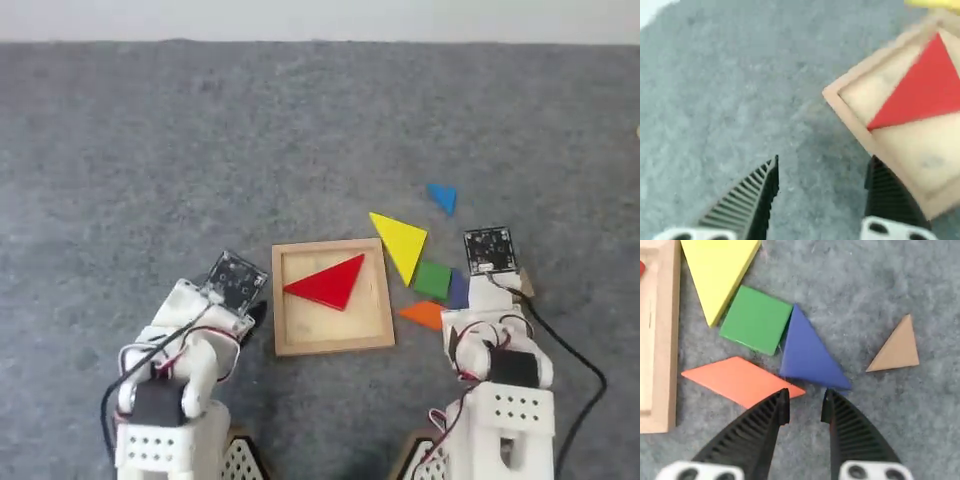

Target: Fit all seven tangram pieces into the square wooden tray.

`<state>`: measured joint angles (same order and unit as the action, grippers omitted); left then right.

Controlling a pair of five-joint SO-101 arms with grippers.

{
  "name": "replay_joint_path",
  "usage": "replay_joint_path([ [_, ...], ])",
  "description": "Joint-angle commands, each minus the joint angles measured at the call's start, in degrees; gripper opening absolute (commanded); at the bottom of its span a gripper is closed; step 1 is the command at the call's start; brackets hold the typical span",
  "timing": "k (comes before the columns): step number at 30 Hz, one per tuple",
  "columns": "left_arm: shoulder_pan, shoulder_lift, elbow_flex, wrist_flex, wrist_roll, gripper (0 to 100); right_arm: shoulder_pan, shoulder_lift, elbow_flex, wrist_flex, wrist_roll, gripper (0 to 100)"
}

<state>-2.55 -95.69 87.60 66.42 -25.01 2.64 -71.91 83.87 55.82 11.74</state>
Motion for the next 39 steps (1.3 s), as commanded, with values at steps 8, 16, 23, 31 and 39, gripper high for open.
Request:
replay_joint_path([
  [8,14.51,54.59,-42.15,9.58,-1.14,28,0.22,-1.10,-0.26,-0.92,0.44,11.8],
  [16,17.67,70.86,-33.98,-12.22,-1.76,28,0.48,-1.10,-0.26,-0.92,0.44,12.1],
  [23,11.78,82.37,-36.26,-20.75,-3.96,28,0.31,-1.10,-0.26,-0.75,0.44,12.1],
  [31,11.25,94.15,-47.69,-22.51,-3.52,28,0.31,-1.10,-0.18,-0.84,0.44,12.2],
  [39,10.90,100.40,-56.22,-22.42,-2.11,28,0.31,-1.10,-0.18,-0.84,0.44,12.2],
])
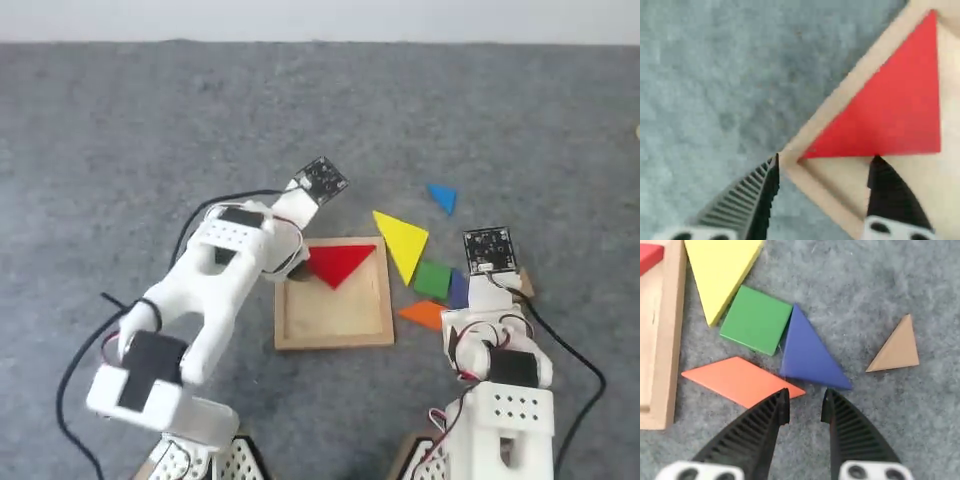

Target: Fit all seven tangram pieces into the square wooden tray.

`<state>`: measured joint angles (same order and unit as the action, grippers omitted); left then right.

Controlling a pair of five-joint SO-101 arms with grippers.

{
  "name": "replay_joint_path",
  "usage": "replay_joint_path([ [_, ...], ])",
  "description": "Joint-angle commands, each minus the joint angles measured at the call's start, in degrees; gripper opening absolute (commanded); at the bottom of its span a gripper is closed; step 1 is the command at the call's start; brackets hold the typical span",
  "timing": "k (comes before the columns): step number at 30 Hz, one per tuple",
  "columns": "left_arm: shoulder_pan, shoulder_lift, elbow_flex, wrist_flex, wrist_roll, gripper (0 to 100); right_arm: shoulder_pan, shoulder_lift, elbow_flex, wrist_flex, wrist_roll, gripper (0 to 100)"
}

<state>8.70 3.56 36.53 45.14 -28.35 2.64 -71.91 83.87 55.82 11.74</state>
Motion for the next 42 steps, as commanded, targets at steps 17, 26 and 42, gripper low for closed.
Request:
replay_joint_path([
  [17,-8.26,-35.69,9.63,11.25,14.59,28,0.75,-1.01,-3.16,-0.04,4.66,12.3],
  [26,-15.91,-56.00,30.90,5.19,21.45,28,-6.90,9.98,-21.10,5.41,4.84,12.3],
  [42,-16.26,-66.20,46.02,-9.67,21.36,28,-19.56,60.97,-54.42,4.88,7.56,20.5],
])
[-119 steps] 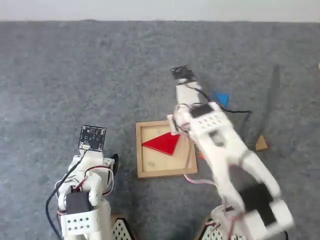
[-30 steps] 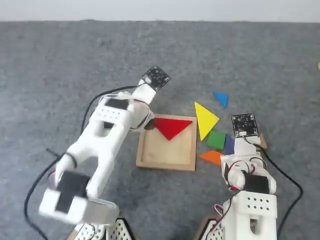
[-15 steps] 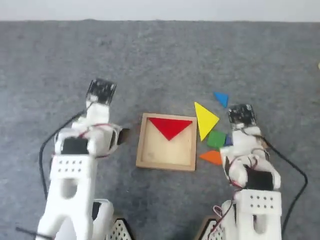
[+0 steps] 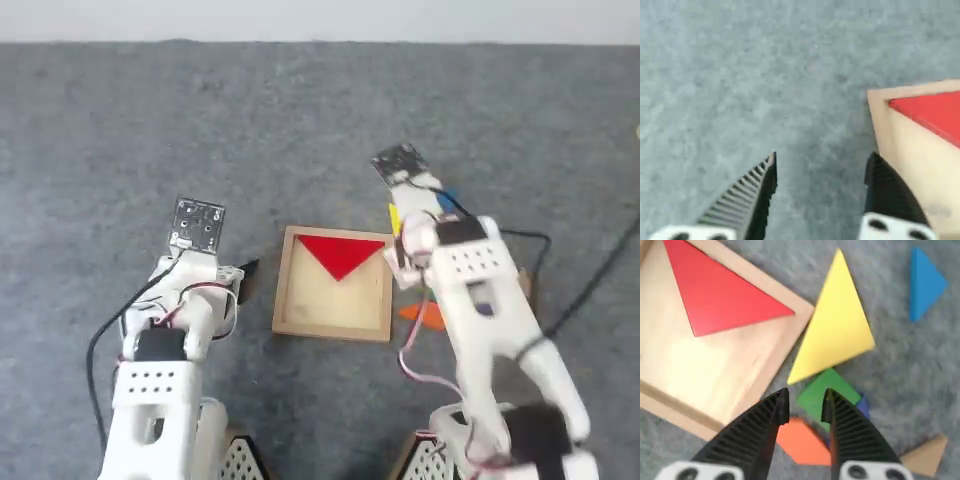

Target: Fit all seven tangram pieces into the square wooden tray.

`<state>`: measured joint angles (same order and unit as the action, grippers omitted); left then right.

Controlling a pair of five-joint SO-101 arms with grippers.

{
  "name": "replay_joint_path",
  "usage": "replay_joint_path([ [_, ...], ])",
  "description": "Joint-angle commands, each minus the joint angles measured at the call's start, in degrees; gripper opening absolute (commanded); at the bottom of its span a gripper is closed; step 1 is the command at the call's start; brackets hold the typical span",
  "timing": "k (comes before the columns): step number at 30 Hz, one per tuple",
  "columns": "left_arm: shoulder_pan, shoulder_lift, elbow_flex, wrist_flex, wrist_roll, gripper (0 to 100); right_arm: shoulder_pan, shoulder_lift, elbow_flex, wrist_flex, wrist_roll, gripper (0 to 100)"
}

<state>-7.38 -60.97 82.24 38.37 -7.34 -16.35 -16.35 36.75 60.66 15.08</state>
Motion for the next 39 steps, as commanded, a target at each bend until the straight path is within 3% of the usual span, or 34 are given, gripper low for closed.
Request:
replay_joint_path([
  [1,-0.18,-1.67,0.92,-3.96,0.35,28,-0.40,6.99,-8.00,-0.13,5.80,23.4],
  [4,-0.09,-1.67,2.59,-6.77,0.35,28,-0.40,10.07,-9.14,-0.40,8.00,28.7],
  [9,-0.09,-1.67,2.51,-6.77,0.35,28,-0.31,15.69,-13.63,-0.48,7.30,28.8],
  [23,-0.18,-1.67,2.51,-6.77,0.35,28,1.63,33.89,-26.73,-4.09,-12.22,28.8],
  [30,-0.09,-1.67,2.51,-6.77,0.35,28,6.02,34.68,-27.69,-5.41,-12.13,28.8],
  [39,-0.09,-1.67,2.51,-6.77,0.35,28,5.93,35.47,-24.53,-8.22,-12.57,28.8],
])
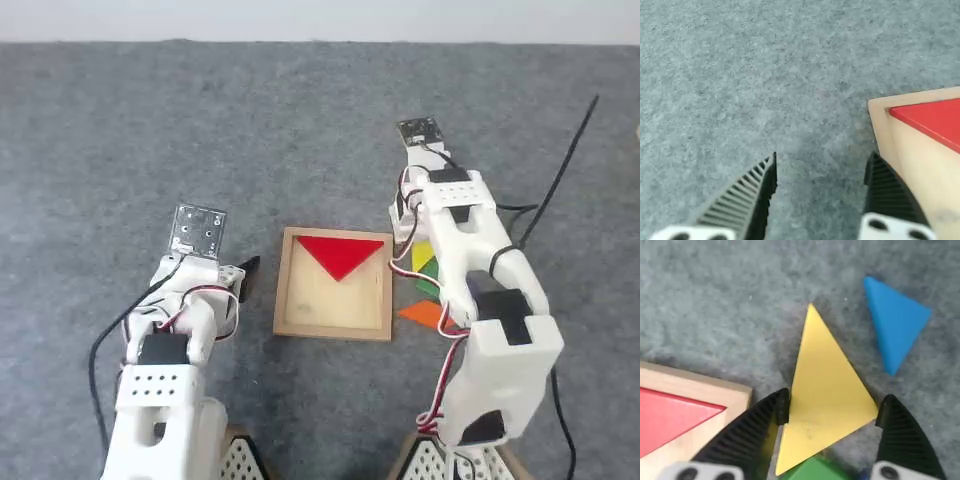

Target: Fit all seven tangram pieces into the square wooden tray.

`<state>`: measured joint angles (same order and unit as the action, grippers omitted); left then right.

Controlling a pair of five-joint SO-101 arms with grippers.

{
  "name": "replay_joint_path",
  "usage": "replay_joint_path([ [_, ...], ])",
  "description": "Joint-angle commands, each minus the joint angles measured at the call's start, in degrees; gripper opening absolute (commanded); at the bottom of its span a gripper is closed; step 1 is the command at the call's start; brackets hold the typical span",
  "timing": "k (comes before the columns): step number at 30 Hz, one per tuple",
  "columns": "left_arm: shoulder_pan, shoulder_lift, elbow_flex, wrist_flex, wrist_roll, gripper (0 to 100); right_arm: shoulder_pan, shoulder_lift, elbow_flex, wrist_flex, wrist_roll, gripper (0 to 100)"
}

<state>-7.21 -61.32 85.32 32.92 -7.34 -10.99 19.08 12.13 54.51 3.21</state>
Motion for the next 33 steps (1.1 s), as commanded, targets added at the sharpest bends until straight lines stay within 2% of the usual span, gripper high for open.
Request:
replay_joint_path([
  [1,-0.26,-1.32,-0.57,-1.32,0.35,28,0.57,0.40,-0.44,-1.98,-0.70,28.5],
  [9,-0.26,-1.32,-0.57,-1.23,0.35,28,0.66,4.35,-5.89,2.59,-0.35,11.5],
  [12,-0.26,-1.41,-0.57,-1.23,0.35,28,0.57,4.44,-5.89,2.68,-0.44,8.9],
  [19,0.00,-1.41,-0.57,-1.23,0.35,28,2.59,0.48,-5.63,3.21,-0.88,9.4],
  [21,0.00,-1.41,-0.57,-1.23,0.35,28,3.03,-3.56,-4.13,4.70,-1.58,12.3],
  [28,-0.18,-1.41,-0.57,-1.23,0.35,28,0.40,-16.40,9.05,4.53,-11.25,28.4],
  [33,-0.35,-1.41,-0.66,-1.23,0.35,28,1.19,-16.04,12.75,4.53,-17.05,29.2],
])
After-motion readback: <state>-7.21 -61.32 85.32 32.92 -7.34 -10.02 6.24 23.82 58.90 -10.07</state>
